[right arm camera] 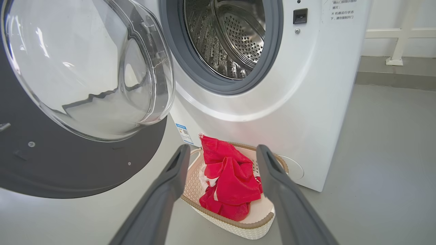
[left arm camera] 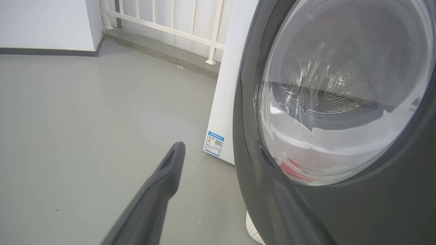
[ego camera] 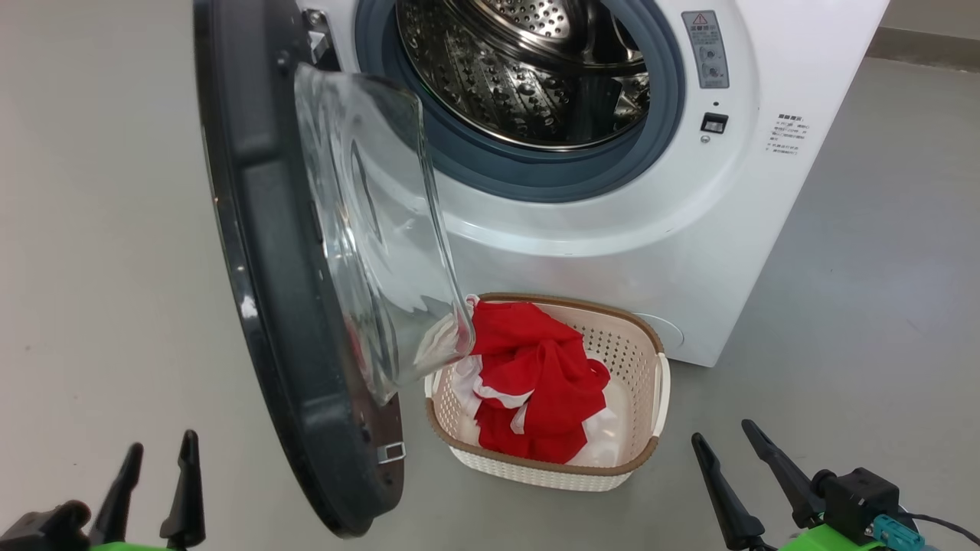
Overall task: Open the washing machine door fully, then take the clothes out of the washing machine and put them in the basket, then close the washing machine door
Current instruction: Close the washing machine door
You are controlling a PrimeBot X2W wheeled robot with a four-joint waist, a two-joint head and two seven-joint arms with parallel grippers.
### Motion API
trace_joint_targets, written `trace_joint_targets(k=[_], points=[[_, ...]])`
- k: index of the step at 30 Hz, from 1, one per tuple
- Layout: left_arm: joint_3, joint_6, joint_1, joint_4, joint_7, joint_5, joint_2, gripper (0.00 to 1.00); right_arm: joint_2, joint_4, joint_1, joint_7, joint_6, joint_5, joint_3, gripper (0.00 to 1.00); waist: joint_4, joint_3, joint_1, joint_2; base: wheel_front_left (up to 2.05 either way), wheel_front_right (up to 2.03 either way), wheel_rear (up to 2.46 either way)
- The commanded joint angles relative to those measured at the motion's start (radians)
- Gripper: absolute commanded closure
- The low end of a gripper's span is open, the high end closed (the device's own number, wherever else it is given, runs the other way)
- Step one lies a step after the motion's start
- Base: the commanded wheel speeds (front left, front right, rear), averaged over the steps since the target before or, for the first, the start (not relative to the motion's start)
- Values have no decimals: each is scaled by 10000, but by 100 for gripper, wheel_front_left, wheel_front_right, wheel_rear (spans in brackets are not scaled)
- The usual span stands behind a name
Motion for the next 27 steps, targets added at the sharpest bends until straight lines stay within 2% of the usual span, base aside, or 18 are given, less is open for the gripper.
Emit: trace_joint_targets(k=[1, 5, 9, 13, 27], points=[[616, -35, -70, -533, -121, 748, 80, 0, -84, -255, -62, -65, 48, -76, 121, 0, 1, 21, 0, 0, 0, 0, 0], [1175, -44, 99, -1102, -121, 1787, -443, 0, -76, -258, -72, -65, 48, -83, 97, 0, 0, 24, 0, 0, 0, 0, 0], [1474, -51, 269, -1621, -121, 2790, -734, 0, -72, -255, -76, -65, 48, -85, 96, 0, -12, 15, 0, 0, 0, 0, 0], [1793, -54, 366, -2028, -121, 3346, -1001, 0, -72, -259, -89, -65, 48, -84, 92, 0, -24, 17, 0, 0, 0, 0, 0], [1728, -56, 652, -1839, -122, 4062, -1273, 0, -61, -186, -121, -65, 48, -68, 97, 0, -98, -25, 0, 0, 0, 0, 0]])
